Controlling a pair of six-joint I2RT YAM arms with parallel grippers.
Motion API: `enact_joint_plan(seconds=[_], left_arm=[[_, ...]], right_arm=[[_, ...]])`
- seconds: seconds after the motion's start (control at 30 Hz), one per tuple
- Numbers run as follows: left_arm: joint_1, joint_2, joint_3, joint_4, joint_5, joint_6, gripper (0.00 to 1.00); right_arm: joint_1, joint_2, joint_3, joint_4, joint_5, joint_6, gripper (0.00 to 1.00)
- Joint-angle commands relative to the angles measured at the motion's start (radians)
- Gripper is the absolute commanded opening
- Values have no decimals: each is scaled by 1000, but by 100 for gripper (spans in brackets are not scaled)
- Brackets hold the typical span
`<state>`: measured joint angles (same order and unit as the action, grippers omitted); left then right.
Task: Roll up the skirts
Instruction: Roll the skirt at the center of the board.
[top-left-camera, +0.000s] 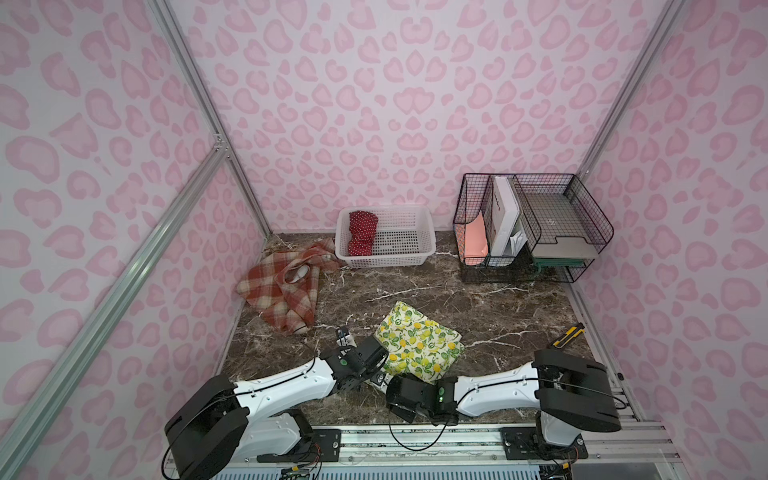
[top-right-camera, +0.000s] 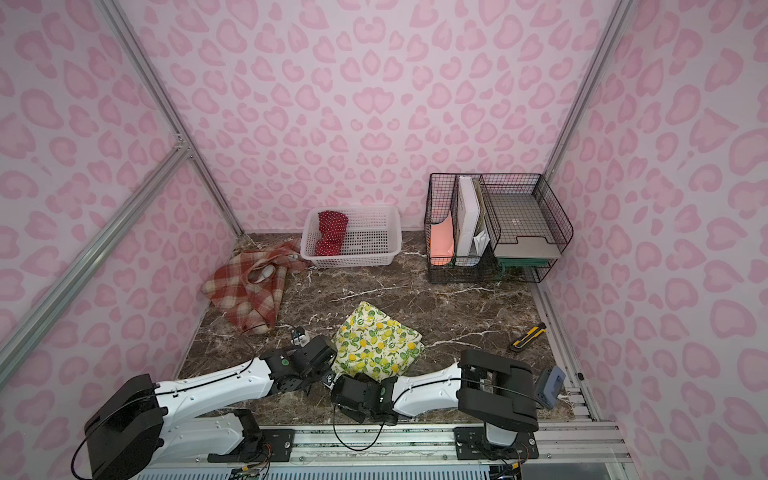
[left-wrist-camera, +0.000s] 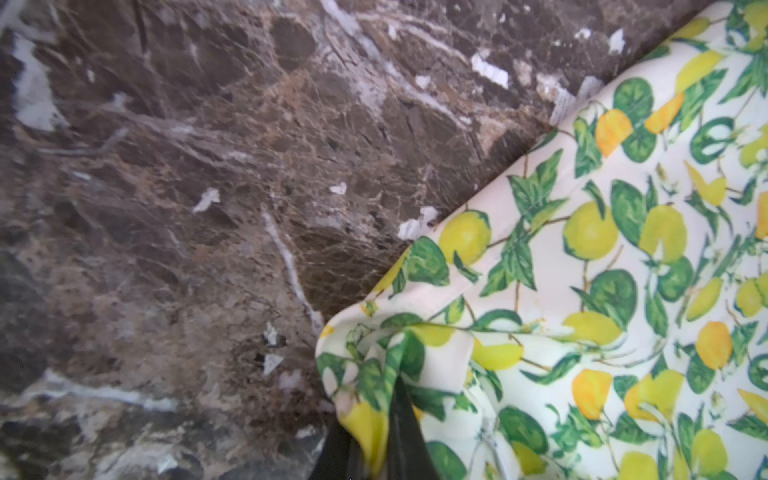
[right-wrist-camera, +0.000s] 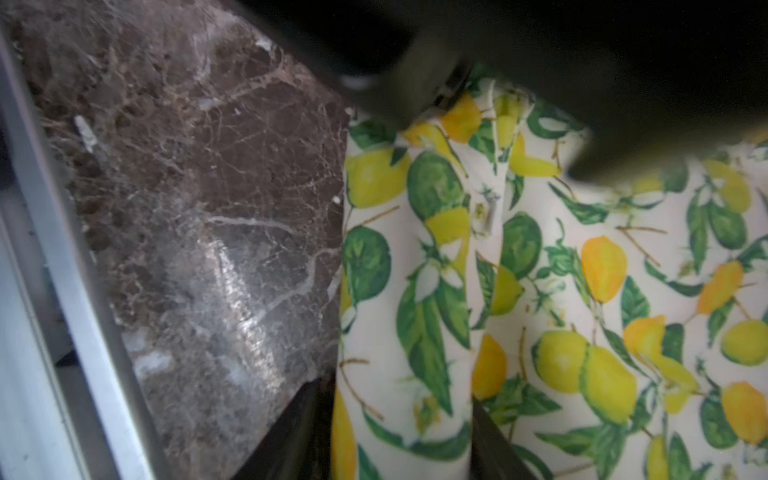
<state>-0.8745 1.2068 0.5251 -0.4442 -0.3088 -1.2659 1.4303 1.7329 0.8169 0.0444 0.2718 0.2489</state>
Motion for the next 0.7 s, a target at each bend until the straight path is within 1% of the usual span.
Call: enact_joint_plan(seconds=[0.0,0.07,0.1,0.13,0.17,0.23,0.27,0.33,0.4,0.43,0.47,0.57,0.63,0.67], left_arm=[[-1,-19,-6,-11,20,-6,0],[-1,-28,-2,-24,17,-6,0],[-1,-34,-2,-27,17,-6,0],[0,-44,-1,-35,17,-6,0],[-1,-57,2,-48,13,-3,9],[0,-93,14,-95,-4,-4,37],[0,-123,22,-131,-24,-9,48],[2,-189,33,-199,-66,-12,58],[2,-258,36,-253,-102,-15,65],[3,-290,32,-271,-113,-11,76],[3,-314,29,-289,-121,-12,78],[3,-348,16,-321,-110,-36,80],[2,-352,7,-309,-79,-28,79],[1,-350,6,-308,-73,-31,79]], right_arm=[[-5,33,-8,-7,1,29,26],[-9,39,-15,-11,-28,41,8],[-11,38,-21,-10,-41,44,3],[-16,32,-30,-5,-80,46,0],[-20,26,-38,0,-117,52,0],[-44,3,-60,18,-220,68,0],[-61,-14,-77,38,-279,85,0],[-108,-50,-118,95,-429,128,0],[-155,-85,-155,157,-556,182,0],[-183,-96,-166,185,-611,212,0],[-212,-98,-177,203,-661,233,0],[-288,-62,-194,245,-796,298,0],[-343,-43,-238,358,-916,377,0],[-361,-38,-250,399,-951,408,0]])
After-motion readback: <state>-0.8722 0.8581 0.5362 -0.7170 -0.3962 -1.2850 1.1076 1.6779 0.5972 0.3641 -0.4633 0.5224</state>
